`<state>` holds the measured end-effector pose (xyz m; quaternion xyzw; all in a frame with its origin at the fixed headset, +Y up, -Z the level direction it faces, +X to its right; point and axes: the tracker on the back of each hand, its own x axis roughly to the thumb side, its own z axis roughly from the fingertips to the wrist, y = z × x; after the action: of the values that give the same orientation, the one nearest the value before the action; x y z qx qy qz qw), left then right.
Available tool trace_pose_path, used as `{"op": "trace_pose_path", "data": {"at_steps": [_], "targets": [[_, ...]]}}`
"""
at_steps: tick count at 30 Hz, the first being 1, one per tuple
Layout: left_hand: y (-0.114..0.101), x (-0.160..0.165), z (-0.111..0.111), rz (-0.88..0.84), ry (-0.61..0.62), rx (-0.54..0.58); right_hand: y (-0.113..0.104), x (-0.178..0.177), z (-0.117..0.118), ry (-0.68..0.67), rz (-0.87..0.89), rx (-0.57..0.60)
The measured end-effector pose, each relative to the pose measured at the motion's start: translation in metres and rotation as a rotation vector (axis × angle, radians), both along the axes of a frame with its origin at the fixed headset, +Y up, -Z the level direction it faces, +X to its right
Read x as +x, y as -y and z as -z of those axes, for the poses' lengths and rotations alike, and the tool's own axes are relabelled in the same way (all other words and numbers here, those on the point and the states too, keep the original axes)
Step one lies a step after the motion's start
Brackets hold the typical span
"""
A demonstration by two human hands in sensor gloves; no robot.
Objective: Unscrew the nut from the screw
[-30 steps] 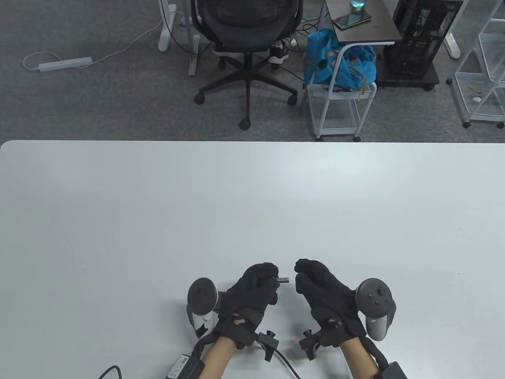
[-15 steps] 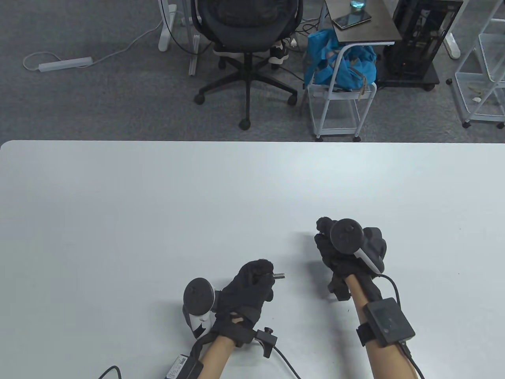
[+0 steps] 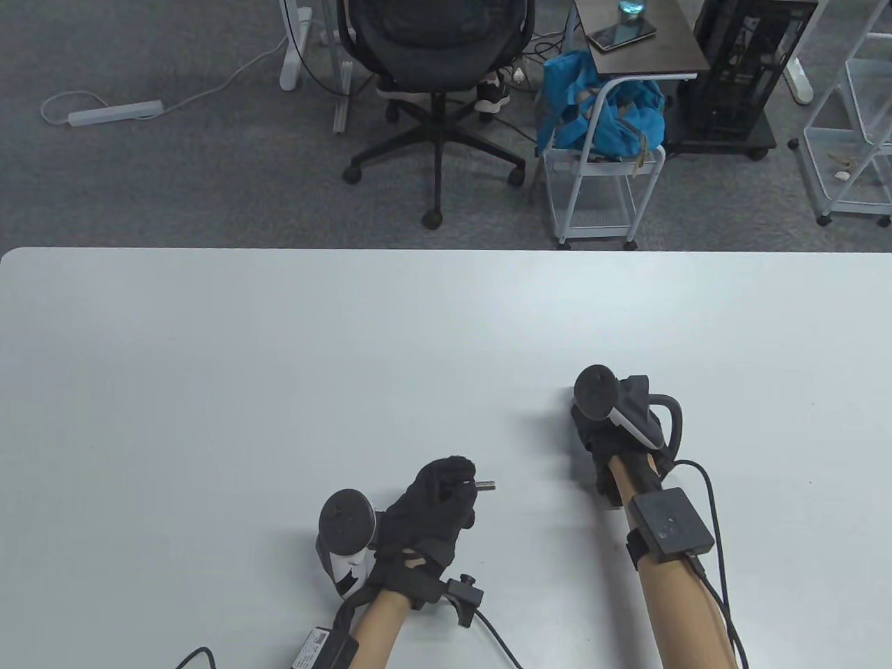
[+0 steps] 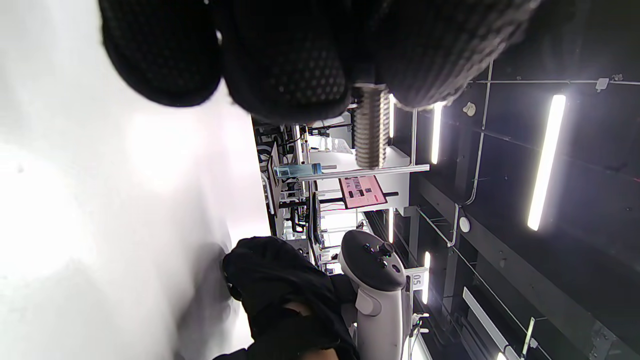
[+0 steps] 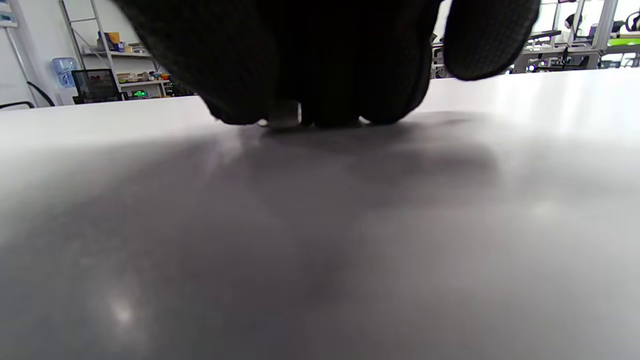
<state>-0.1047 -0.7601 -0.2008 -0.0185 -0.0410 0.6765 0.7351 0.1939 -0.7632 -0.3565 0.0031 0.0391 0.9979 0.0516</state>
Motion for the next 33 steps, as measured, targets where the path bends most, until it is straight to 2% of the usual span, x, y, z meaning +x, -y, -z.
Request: {"op": "trace_pose_path", "data": {"at_steps": [3,7,11,13,16,18,22,28,30,33], "targets": [[0.000,-0.001,0.000,0.003,-0.003,-0.001,-0.003,-0.001,-0.003,-0.012,0.007,-0.004],[0.000,-0.001,0.000,-0.002,-0.005,-0.001,-0.029,-0.003,-0.022,-0.018,0.149,0.077],[-0.001,-0.002,0.001,-0.022,-0.013,0.003,-0.069,-0.012,-0.058,-0.061,0.245,0.189],[-0.003,-0.003,0.001,-0.026,-0.014,0.011,-0.088,-0.019,-0.085,-0.099,0.269,0.248],[-0.005,-0.005,0.001,-0.041,-0.023,0.017,-0.099,-0.029,-0.123,-0.156,0.280,0.277],[-0.005,-0.006,0.001,-0.043,-0.029,0.020,-0.098,-0.035,-0.139,-0.186,0.274,0.278],[-0.004,-0.008,0.002,-0.014,-0.044,0.028,-0.082,-0.046,-0.168,-0.233,0.243,0.250],[-0.008,-0.013,0.003,0.041,-0.071,0.042,-0.057,-0.047,-0.173,-0.254,0.285,0.229],[-0.016,-0.016,0.006,0.136,-0.117,0.046,-0.054,-0.047,-0.174,-0.238,0.318,0.205],[-0.034,-0.019,0.022,0.422,-0.134,0.075,-0.053,-0.045,-0.177,-0.232,0.295,0.209]]}}
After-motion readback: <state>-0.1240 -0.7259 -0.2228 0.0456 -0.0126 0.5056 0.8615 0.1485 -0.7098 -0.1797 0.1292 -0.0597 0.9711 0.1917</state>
